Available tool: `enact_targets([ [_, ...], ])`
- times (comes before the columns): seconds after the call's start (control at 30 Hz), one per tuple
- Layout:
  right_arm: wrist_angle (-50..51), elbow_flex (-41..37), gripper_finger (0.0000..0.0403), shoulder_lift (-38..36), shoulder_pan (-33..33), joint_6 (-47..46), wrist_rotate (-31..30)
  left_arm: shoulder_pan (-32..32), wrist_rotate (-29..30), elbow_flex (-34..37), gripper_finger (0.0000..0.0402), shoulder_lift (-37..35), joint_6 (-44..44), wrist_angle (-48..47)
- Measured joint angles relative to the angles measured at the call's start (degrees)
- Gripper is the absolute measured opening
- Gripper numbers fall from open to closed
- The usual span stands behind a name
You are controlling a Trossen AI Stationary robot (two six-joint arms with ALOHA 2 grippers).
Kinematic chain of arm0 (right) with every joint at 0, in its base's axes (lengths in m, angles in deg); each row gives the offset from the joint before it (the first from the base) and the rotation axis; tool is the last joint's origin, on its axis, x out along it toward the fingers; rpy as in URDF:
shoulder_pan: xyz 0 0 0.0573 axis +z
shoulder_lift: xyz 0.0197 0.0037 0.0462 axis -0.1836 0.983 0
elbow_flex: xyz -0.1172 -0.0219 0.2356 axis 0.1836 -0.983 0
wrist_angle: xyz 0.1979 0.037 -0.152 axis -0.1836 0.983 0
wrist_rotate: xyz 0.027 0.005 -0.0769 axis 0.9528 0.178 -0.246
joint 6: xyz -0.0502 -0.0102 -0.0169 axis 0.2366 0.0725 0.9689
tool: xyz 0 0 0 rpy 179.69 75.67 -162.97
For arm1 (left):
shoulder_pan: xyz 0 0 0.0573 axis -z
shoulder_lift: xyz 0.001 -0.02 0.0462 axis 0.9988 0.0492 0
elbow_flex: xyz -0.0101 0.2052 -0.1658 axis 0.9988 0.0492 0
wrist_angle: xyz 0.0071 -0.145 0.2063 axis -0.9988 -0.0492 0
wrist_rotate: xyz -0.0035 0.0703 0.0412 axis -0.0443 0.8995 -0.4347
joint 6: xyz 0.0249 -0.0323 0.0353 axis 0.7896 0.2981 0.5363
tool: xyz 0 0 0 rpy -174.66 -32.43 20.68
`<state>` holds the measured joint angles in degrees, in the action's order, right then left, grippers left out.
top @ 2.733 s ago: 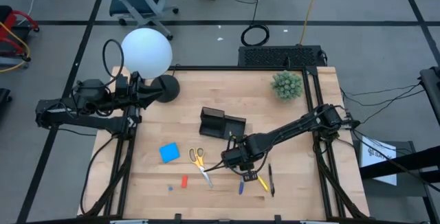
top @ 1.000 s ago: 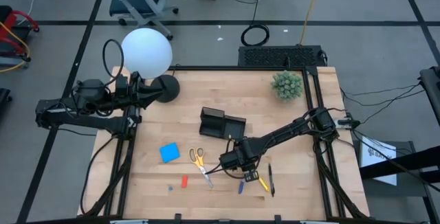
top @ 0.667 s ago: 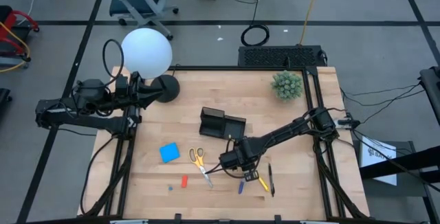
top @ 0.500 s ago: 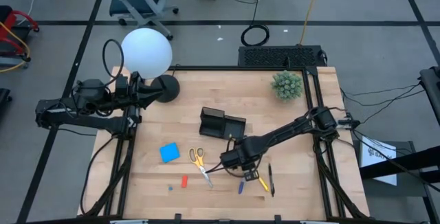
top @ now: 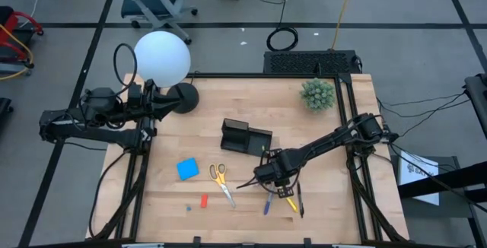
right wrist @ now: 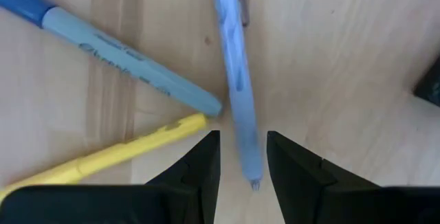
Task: Pick and place office supplies into organizer
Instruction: Put the purple pen into the top left compartment of the black desk organizer
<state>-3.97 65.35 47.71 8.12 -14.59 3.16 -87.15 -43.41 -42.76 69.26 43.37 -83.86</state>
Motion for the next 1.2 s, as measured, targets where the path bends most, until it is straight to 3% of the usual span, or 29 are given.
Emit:
enact_targets([
  [1.03,-8.9,-6.1,0.0114,-0.2,-1.6,1.4,4.3,0.0,0.0,0.0,0.0072,0.0,0.0,0.0],
  [1.2,-8.9,-6.2,0.0094,-0.2,-1.7,1.8,4.4,0.0,0.0,0.0,0.0072,0.0,0.0,0.0],
])
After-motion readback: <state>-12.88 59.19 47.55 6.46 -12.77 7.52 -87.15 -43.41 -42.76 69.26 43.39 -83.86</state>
